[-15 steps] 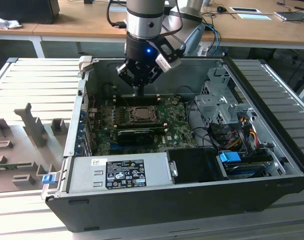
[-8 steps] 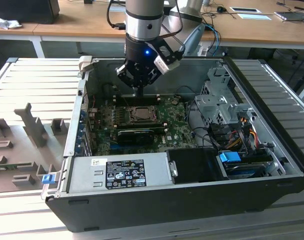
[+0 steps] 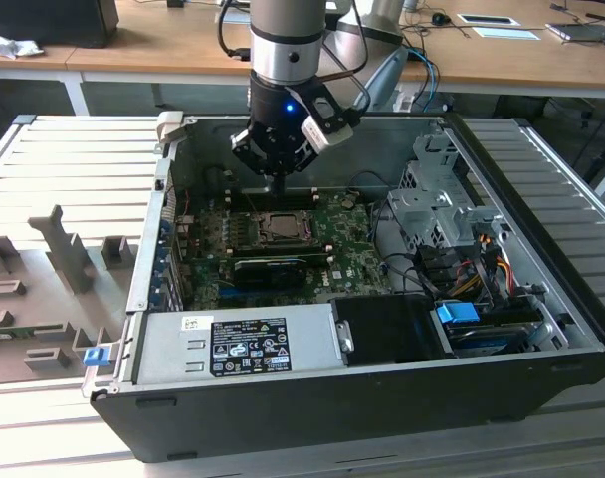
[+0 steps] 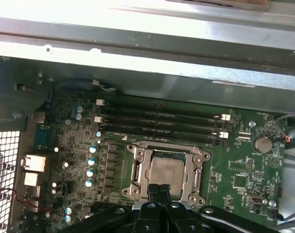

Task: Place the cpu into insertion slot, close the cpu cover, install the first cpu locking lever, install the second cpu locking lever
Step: 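Install the first cpu locking lever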

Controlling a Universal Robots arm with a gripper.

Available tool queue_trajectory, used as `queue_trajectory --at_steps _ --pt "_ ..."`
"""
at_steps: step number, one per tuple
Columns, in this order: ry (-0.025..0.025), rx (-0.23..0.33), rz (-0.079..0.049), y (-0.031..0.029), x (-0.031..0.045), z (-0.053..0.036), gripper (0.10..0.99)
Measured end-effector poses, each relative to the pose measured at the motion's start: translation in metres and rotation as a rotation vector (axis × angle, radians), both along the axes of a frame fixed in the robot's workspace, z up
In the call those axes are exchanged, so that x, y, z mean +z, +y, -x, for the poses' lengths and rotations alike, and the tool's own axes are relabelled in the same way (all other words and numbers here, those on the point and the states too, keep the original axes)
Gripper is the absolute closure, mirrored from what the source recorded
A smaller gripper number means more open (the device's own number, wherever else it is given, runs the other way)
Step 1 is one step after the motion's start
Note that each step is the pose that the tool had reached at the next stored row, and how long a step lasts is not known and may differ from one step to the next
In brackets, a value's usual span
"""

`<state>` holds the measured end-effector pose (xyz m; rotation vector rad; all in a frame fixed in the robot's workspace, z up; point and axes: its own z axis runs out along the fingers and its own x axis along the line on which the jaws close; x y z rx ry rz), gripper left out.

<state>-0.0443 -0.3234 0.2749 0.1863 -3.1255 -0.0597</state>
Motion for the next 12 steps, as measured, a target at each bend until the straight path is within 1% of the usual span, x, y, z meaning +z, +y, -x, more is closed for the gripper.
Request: queue_trajectory --at_steps 2,7,12 --pt "-0.0001 0.0 -0.001 0.0 -0.0003 0.0017 0.98" --pt "-0.0001 0.0 -0.001 0.0 -0.0011 0.0122 0.98" --pt "-0.0002 -0.007 -0.002 0.0 -0.0045 0.022 0.98"
